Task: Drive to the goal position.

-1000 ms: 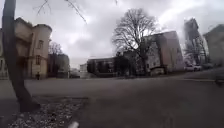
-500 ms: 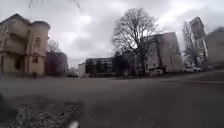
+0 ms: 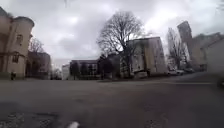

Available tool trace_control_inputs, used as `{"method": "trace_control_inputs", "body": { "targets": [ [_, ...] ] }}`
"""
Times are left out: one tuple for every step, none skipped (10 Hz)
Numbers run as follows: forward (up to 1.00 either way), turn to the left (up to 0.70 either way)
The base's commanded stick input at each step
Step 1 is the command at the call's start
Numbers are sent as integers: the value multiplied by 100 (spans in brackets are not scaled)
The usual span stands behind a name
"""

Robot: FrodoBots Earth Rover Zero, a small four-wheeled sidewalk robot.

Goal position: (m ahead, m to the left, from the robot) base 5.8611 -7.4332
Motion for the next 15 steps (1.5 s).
{"method": "trace_control_inputs", "body": {
  "targets": [
    [100,-25],
    [100,-35],
    [100,-40],
    [100,-40],
    [100,0],
    [100,0],
    [100,0],
    [100,0],
    [100,-19],
    [100,-32],
    [100,-40],
    [100,-22],
    [100,0],
    [100,0],
    [100,0]
  ]
}}
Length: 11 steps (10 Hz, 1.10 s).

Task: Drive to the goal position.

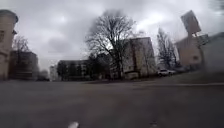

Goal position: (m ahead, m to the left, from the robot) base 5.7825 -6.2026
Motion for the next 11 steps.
{"method": "trace_control_inputs", "body": {
  "targets": [
    [100,0],
    [100,0],
    [100,0],
    [100,0],
    [100,0],
    [100,0],
    [100,0],
    [100,0],
    [100,0],
    [100,-2],
    [100,-29]
  ]
}}
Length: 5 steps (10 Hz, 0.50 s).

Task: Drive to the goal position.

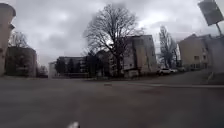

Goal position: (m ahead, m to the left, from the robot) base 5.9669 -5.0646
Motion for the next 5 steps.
{"method": "trace_control_inputs", "body": {
  "targets": [
    [100,-40],
    [100,-40],
    [100,-40],
    [100,-40],
    [100,-40]
  ]
}}
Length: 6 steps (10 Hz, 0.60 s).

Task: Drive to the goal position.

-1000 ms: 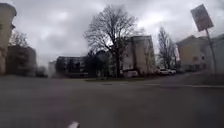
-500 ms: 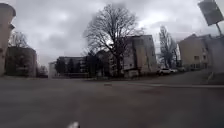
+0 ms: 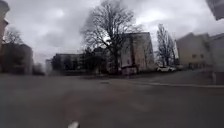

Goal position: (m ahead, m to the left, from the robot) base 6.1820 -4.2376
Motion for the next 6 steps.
{"method": "trace_control_inputs", "body": {
  "targets": [
    [100,-40],
    [100,-40],
    [100,-40],
    [100,-40],
    [100,-40],
    [100,-40]
  ]
}}
